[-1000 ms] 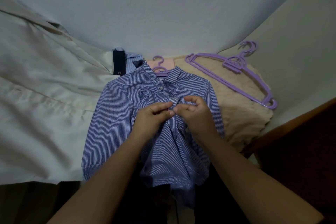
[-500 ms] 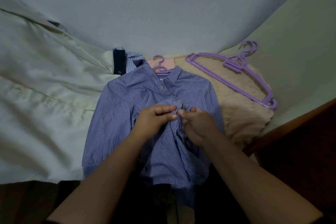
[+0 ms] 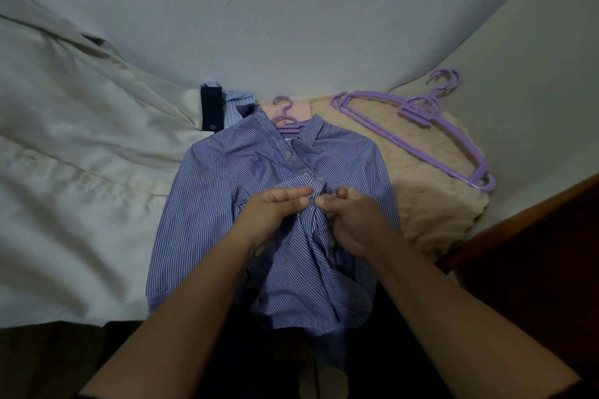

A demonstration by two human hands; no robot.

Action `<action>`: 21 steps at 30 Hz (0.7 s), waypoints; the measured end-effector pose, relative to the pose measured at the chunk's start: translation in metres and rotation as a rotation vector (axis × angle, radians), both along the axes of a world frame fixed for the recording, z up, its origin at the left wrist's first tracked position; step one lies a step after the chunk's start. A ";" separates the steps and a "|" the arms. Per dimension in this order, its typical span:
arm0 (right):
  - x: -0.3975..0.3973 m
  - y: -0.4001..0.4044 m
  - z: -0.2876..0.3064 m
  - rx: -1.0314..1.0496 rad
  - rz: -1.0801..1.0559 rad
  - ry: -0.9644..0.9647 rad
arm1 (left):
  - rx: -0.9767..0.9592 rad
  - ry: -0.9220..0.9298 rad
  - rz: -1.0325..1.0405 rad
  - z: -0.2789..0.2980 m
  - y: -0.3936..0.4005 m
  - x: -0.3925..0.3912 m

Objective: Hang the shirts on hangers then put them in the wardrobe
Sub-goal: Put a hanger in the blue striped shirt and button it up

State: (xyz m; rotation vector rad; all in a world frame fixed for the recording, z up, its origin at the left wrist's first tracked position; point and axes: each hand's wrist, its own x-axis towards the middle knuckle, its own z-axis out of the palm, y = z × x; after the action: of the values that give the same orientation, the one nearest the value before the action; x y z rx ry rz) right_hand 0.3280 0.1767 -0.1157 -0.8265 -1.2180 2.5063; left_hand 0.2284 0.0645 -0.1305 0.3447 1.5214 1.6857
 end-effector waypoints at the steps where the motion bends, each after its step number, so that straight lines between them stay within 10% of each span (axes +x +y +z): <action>1: 0.001 0.000 0.001 0.008 -0.006 0.006 | -0.002 0.000 -0.005 0.000 0.000 0.000; 14: 0.000 -0.003 -0.005 -0.090 -0.013 0.051 | -0.049 0.395 -0.095 0.003 -0.003 0.001; 21: -0.006 0.000 -0.012 -0.046 -0.072 -0.007 | -0.036 0.249 -0.093 0.001 -0.003 0.002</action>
State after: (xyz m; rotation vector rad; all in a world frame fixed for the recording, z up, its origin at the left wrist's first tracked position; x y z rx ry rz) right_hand 0.3222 0.1764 -0.1276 -0.8745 -1.1160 2.4849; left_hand 0.2300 0.0615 -0.1299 0.6155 1.6855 1.5856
